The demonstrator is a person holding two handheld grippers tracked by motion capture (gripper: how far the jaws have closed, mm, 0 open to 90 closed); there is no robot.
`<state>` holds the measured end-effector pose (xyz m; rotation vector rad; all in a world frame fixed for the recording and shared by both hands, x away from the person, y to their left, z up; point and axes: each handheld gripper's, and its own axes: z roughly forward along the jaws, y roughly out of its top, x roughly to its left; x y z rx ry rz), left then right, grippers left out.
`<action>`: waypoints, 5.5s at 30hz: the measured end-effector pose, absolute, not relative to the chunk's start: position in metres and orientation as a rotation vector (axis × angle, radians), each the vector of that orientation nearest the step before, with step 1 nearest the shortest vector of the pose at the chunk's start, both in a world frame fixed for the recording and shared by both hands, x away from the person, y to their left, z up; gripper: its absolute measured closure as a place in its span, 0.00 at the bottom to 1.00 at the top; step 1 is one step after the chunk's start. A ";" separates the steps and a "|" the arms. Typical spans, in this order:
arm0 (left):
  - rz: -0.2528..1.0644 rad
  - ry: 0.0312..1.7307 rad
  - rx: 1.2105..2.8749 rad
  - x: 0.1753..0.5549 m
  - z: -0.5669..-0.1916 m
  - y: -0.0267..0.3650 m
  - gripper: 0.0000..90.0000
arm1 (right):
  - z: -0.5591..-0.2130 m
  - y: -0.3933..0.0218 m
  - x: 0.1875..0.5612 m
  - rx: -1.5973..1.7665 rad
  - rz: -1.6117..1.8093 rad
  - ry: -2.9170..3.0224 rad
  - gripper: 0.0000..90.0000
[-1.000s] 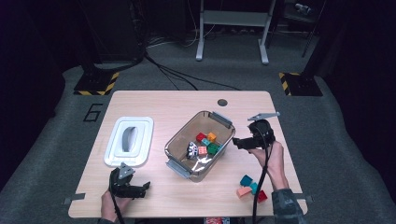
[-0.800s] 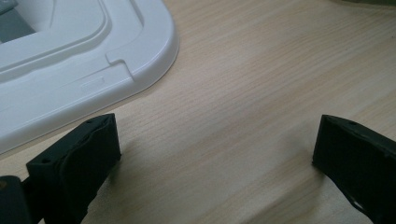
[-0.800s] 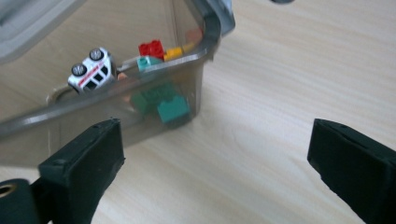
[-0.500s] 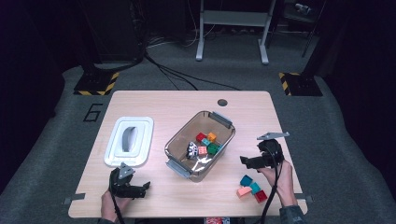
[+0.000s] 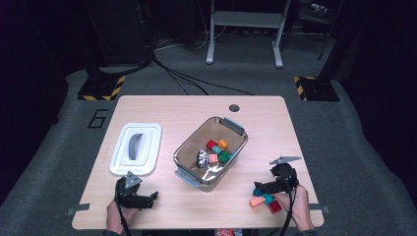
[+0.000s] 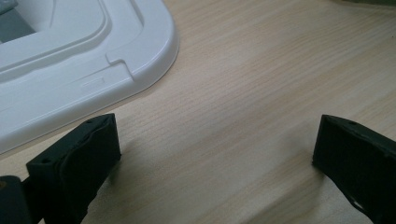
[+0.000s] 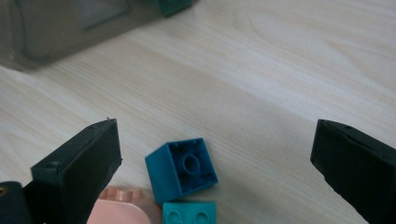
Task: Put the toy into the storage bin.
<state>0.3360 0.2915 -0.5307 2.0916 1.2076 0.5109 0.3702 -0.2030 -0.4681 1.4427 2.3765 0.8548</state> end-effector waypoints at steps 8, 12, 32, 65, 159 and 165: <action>0.515 1.207 2.090 0.336 -0.531 0.291 0.01 | -0.480 -0.217 0.360 1.505 0.831 2.360 0.03; 0.514 1.208 2.089 0.336 -0.531 0.291 0.01 | -0.481 -0.227 0.348 1.537 0.855 2.325 0.02; 0.512 1.208 2.091 0.336 -0.531 0.291 0.01 | -0.493 -0.225 0.297 1.509 0.846 2.305 0.40; 0.515 1.208 2.090 0.336 -0.531 0.291 0.01 | -0.484 -0.252 0.311 1.553 0.883 2.187 0.65; 0.525 1.213 2.079 0.336 -0.532 0.291 0.01 | -0.393 -0.188 0.434 1.395 1.068 2.147 0.65; 0.522 1.213 2.080 0.336 -0.532 0.291 0.01 | -0.382 -0.184 0.439 1.372 1.078 2.141 0.65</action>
